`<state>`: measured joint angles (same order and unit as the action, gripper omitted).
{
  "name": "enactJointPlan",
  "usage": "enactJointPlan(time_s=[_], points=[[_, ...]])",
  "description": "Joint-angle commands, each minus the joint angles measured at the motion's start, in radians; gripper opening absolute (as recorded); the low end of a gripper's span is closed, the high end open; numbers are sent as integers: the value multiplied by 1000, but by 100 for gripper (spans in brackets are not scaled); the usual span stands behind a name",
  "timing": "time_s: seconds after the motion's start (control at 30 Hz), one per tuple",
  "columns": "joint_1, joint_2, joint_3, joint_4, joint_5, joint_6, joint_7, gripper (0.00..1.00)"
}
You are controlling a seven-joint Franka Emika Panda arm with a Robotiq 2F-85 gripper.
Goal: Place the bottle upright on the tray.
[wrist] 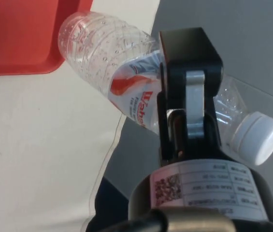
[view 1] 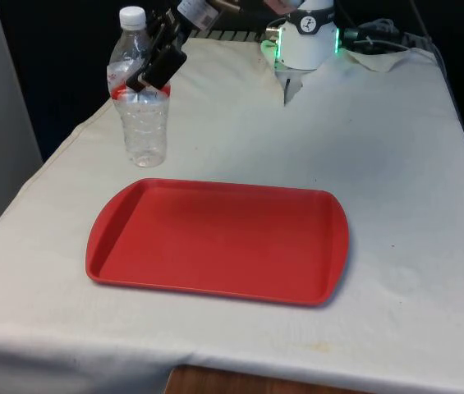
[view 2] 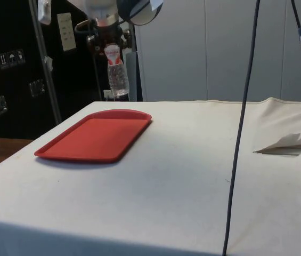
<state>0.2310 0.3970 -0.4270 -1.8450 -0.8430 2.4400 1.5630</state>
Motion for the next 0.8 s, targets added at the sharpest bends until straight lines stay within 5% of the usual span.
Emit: enactJointPlan(time_s=[0.0, 0.03, 0.07, 0.77], points=[[9, 3, -5, 5, -17, -3, 24, 33], [1, 1, 1, 1, -5, -3, 6, 33], [9, 2, -4, 5, -19, -5, 27, 33], [11, 23, 15, 31, -15, -14, 42, 33]])
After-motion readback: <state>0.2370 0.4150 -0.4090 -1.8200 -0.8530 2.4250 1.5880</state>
